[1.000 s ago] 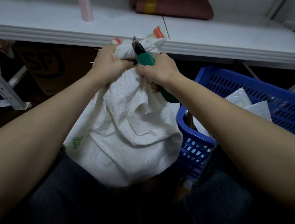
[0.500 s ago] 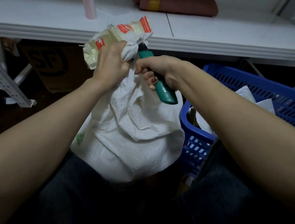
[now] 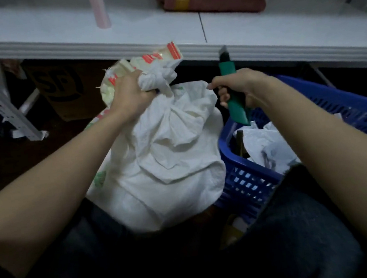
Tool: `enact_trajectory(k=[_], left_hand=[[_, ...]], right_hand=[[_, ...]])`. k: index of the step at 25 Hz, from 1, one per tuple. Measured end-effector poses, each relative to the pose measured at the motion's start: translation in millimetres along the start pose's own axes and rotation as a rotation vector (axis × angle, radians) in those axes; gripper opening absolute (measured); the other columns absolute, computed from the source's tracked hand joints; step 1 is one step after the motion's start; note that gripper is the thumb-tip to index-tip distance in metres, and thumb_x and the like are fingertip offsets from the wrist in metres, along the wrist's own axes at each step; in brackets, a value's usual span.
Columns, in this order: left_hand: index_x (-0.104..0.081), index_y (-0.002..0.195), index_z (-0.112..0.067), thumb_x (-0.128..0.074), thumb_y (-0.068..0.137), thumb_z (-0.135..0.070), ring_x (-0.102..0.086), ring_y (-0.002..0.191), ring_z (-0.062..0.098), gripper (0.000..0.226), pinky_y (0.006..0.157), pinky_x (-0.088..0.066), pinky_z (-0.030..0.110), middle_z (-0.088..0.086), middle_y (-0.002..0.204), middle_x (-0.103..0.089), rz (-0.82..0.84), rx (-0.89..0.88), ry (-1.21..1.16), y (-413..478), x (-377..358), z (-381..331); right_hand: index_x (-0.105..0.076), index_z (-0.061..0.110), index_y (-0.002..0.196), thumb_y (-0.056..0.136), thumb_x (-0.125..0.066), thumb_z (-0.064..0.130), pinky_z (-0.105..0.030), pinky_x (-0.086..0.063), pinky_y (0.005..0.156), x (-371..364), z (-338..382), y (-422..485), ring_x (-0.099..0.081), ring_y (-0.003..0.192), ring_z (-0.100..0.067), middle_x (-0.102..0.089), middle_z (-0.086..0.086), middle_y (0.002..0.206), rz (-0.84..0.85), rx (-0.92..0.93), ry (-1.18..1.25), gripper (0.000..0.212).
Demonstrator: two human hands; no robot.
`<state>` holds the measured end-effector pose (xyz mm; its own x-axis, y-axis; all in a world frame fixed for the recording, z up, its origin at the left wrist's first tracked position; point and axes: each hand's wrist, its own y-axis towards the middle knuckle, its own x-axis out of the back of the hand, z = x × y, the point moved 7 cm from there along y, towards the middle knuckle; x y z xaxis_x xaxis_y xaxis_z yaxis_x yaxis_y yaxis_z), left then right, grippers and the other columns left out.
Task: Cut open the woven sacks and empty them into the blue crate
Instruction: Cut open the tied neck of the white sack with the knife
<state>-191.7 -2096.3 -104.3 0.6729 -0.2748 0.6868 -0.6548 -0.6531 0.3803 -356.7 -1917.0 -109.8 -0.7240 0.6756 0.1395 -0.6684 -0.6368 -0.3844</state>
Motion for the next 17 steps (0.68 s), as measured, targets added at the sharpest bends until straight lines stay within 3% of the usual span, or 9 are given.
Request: enact_trajectory(k=[3,10,14,17], left_hand=[[-0.063,0.102,-0.001,-0.072,0.075,-0.026,-0.059,0.098,0.031,0.037,0.073,-0.037,0.026,0.016,0.104,-0.066,0.007,0.054,0.006,7,-4,-1],[-0.06,0.104,-0.001,-0.074,0.076,-0.028,-0.056,0.101,0.029,0.041,0.069,-0.03,0.021,0.015,0.107,-0.064,0.041,0.094,-0.025,12,-6,-8],[-0.061,0.104,-0.004,-0.075,0.074,-0.029,-0.056,0.104,0.028,0.041,0.071,-0.031,0.02,0.015,0.108,-0.065,0.016,0.115,-0.057,19,2,-4],[-0.062,0.107,-0.006,-0.075,0.073,-0.03,-0.055,0.107,0.028,0.044,0.078,-0.035,0.024,0.014,0.111,-0.064,-0.011,0.15,-0.097,25,8,3]], right_hand=[[-0.045,0.015,0.066,0.083,-0.065,0.007,-0.018,-0.043,0.043,-27,0,0,-0.039,0.035,-0.01,-0.044,0.003,0.041,0.012,-0.011,-0.154,0.027],[-0.046,0.01,0.084,0.086,-0.062,0.013,-0.026,-0.048,0.05,-48,0,6,-0.046,0.046,-0.015,-0.048,-0.004,0.06,0.041,-0.013,-0.098,0.016],[-0.044,0.006,0.088,0.089,-0.049,0.004,-0.032,-0.05,0.063,-60,18,10,-0.05,0.057,-0.018,-0.048,-0.009,0.07,0.087,0.02,-0.049,0.005],[-0.044,0.002,0.092,0.091,-0.039,-0.006,-0.036,-0.055,0.073,-53,40,25,-0.054,0.062,-0.02,-0.051,-0.014,0.077,0.036,0.085,-0.011,0.01]])
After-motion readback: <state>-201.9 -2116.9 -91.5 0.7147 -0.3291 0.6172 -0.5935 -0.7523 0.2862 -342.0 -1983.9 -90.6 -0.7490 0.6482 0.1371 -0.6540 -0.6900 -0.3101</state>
